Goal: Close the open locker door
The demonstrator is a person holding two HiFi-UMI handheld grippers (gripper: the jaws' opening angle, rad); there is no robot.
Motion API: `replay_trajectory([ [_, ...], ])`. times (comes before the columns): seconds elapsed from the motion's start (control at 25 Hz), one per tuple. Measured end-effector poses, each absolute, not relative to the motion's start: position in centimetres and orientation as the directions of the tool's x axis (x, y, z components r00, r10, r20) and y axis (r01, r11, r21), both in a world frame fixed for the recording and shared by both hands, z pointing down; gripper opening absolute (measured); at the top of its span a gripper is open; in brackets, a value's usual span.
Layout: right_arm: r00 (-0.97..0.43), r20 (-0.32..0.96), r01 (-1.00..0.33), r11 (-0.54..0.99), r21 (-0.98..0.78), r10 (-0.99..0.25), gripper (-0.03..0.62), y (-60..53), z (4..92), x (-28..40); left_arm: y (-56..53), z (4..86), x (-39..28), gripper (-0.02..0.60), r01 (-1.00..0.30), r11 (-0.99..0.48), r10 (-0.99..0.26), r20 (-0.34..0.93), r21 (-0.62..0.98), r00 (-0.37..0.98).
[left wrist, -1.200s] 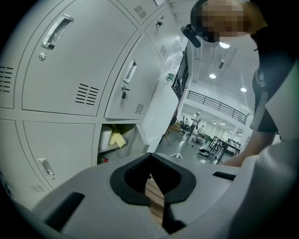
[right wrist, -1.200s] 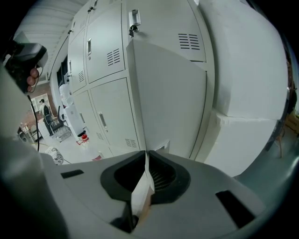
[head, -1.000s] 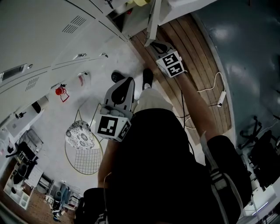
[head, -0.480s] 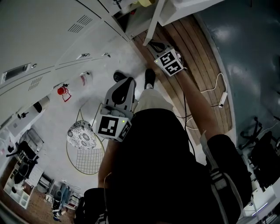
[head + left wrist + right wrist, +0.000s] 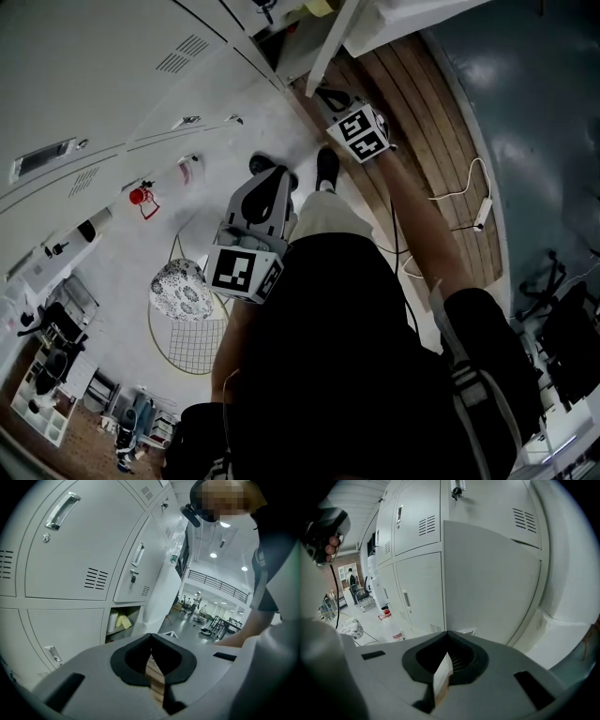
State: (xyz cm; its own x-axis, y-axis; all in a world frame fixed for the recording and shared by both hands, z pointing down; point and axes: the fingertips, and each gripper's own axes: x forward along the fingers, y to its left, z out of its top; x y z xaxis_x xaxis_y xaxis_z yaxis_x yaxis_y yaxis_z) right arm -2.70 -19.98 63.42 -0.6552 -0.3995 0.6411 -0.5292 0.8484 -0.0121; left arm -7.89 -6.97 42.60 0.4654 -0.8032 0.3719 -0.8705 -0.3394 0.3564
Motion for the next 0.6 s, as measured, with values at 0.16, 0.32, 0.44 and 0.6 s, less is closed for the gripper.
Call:
replay_trajectory([
  [0.16,-0.660,0.633,-0.529,0.848,-0.009,-0.405,0.003,-20.4,63.3,-3.7,-7.1,42.6,-8.4,0.018,-0.873,-0.339,-0.802,0.376,0.351,0.463],
  [0.32,-0.661,0.629,-0.532,0.847,-0.010,-0.408,0.003,-20.7,63.3,-4.4,-7.2,42.7,-9.0,0.018,-0.874,-0.338,-0.802,0.380,0.348,0.461],
  [0.44,-0.661,0.625,-0.538,0.843,-0.009,-0.415,0.003,-21.1,63.2,-4.9,-7.3,42.6,-9.3,0.018,-0.875,-0.339,-0.804,0.377,0.346,0.460],
  [0.6,-0.660,0.620,-0.553,0.833,-0.020,-0.424,0.003,-21.4,63.2,-5.7,-7.5,42.6,-9.7,0.018,-0.876,-0.340,-0.804,0.376,0.342,0.460],
])
